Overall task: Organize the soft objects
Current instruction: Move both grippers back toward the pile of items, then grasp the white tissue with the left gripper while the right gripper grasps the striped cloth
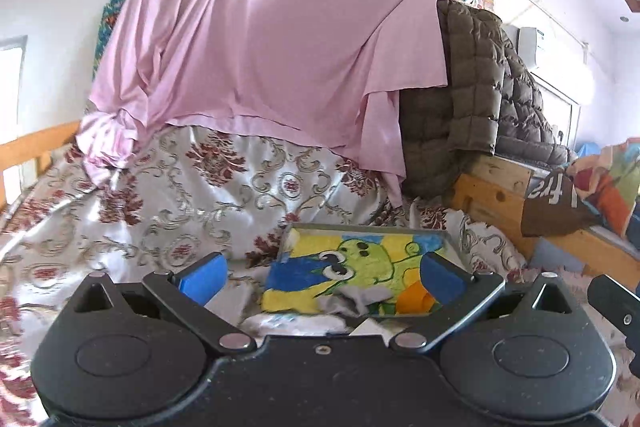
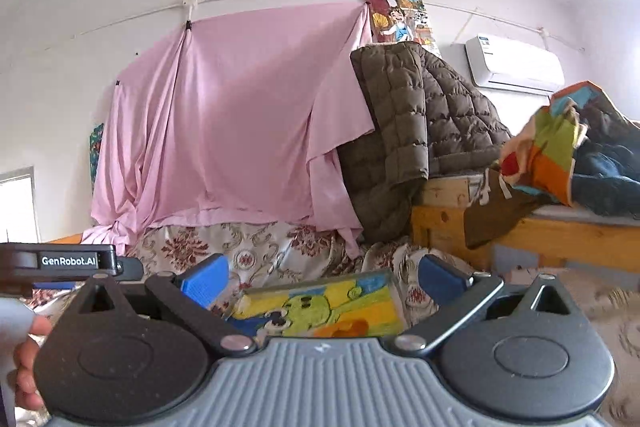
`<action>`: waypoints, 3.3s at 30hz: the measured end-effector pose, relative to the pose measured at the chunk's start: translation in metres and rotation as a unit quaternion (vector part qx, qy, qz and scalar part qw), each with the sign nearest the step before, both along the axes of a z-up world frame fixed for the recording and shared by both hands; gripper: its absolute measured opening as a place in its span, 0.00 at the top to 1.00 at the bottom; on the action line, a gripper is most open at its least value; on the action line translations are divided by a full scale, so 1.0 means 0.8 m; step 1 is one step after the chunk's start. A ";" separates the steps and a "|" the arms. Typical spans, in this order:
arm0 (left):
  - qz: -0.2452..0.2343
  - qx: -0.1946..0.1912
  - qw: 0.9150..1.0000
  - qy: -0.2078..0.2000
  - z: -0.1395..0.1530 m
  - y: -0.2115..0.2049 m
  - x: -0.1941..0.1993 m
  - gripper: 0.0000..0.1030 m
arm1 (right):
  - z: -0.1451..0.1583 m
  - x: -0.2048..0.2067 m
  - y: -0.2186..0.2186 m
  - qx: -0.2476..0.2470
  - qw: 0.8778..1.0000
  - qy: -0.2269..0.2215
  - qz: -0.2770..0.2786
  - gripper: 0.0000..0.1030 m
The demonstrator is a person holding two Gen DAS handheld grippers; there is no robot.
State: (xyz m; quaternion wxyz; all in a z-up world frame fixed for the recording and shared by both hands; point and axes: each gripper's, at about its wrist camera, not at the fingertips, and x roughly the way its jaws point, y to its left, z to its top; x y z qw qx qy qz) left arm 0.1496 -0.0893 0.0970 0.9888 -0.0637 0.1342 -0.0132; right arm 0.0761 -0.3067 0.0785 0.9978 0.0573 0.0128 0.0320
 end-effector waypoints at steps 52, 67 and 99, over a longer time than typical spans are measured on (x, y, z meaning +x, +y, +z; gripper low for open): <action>-0.033 0.059 0.987 0.145 -0.146 0.037 -0.079 0.01 | -0.100 -0.019 0.053 -0.025 0.952 0.304 -0.007 0.00; -0.114 0.086 0.984 0.108 -0.101 -0.005 0.003 0.01 | -0.087 0.013 0.007 0.046 0.955 0.292 -0.030 0.00; -0.377 0.143 0.890 0.215 -0.122 -0.121 0.170 0.19 | -0.151 0.117 0.014 -0.046 0.927 0.322 0.187 0.00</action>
